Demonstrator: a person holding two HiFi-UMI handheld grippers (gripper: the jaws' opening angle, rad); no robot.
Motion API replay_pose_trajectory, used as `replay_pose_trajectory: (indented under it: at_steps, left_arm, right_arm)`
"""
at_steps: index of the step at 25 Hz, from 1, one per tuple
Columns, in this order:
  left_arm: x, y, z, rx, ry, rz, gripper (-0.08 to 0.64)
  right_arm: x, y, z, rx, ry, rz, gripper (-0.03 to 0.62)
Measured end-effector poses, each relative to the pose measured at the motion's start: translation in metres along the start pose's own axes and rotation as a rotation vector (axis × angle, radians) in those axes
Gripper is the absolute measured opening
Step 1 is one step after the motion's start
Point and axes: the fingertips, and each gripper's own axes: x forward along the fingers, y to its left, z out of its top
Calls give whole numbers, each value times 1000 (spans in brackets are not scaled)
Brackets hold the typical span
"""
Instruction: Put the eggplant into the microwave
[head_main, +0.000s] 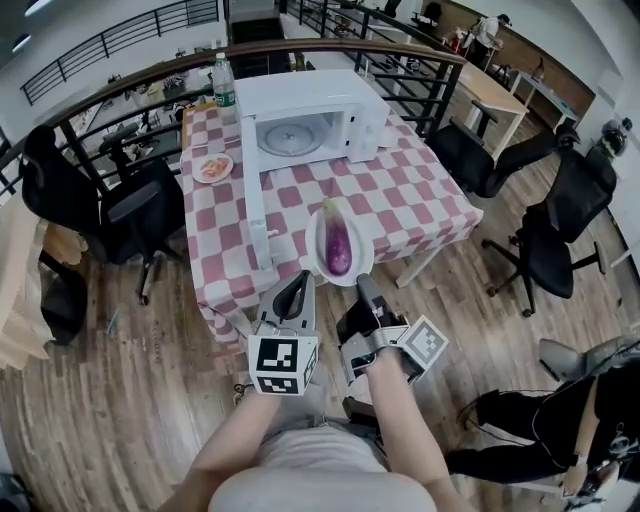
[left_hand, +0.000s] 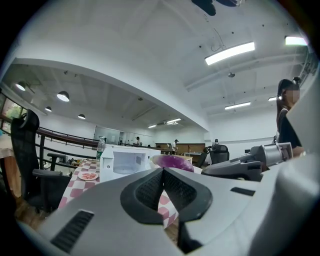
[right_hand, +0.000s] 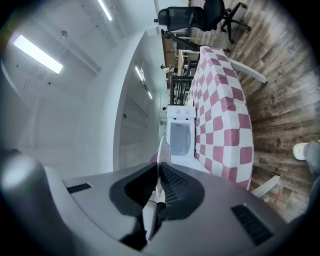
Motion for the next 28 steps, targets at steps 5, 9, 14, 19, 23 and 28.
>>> replay_pose_trajectory:
  at_steps: [5,9,14,19,23,28]
  left_arm:
    - [44,9,-1,-10,-6,14,3]
    - [77,19,1,-22,-10,32,3]
    - [118,34,0,-39,-1,53,3]
    - [156,54,-4,-47,-8,98,3]
    - [182,69,-7,-37,-12,152,3]
    - [210,79,-10,-14,-2,185,3]
  right_arm:
    - [38,-10,23,-10,22,-6,35]
    - [70,-16,40,-12,43,-8,37]
    - [114,-26,59,0,65,-22,35]
    - [158,-38,73,-5,93,-22,37]
    - [193,-48,83,8,105,-20,35]
    - [231,-59,92,16,118,-21,37]
